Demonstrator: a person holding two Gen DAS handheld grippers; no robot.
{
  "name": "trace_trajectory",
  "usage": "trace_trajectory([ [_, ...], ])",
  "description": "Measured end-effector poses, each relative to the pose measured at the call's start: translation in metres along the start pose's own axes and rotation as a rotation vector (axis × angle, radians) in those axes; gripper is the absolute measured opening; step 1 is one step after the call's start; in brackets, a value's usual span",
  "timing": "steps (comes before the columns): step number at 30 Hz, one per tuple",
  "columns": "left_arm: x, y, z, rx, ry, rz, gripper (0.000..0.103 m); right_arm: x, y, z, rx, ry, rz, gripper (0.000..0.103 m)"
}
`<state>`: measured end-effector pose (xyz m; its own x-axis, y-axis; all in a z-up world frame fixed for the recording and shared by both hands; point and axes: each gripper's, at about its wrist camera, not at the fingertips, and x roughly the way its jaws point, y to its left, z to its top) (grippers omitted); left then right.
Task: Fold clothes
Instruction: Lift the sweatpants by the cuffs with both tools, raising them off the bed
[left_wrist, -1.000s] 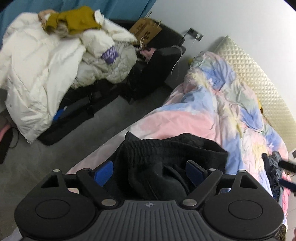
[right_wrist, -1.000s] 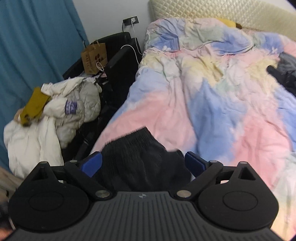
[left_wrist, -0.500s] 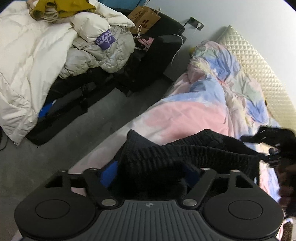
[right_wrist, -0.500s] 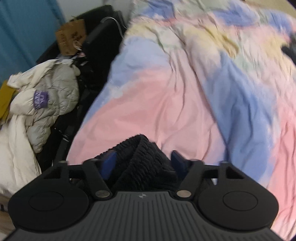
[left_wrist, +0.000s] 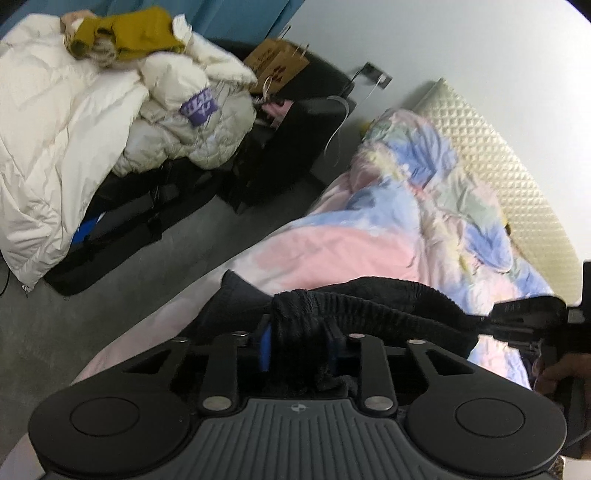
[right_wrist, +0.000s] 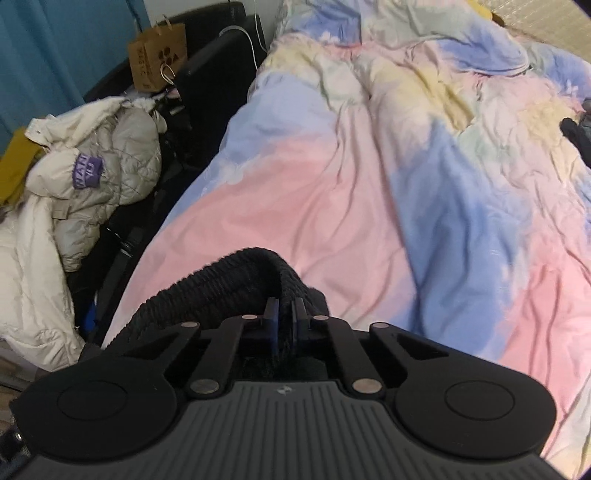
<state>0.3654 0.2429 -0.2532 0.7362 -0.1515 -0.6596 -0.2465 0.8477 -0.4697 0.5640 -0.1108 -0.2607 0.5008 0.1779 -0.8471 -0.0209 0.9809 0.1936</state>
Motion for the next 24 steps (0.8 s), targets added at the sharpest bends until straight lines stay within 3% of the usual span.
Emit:
trace_trajectory([
  [9, -0.132, -0.078, -0.059, 0.107, -0.142, -0.024, 0.019, -0.106, -0.058, -0.068, -0.008, -0.067, 0.135, 0.005],
  [14, -0.196, -0.108, -0.129, 0.086, -0.117, -0.001, 0.019, -0.154, -0.092, -0.114, -0.058, -0.091, 0.192, 0.005],
  [21, -0.216, -0.126, -0.244, 0.026, -0.037, 0.09, 0.02, -0.159, -0.133, -0.176, -0.179, -0.041, 0.257, 0.006],
  [24, -0.207, -0.127, -0.28, 0.004, 0.001, 0.12, 0.021, -0.154, -0.151, -0.192, -0.198, -0.04, 0.326, 0.014],
])
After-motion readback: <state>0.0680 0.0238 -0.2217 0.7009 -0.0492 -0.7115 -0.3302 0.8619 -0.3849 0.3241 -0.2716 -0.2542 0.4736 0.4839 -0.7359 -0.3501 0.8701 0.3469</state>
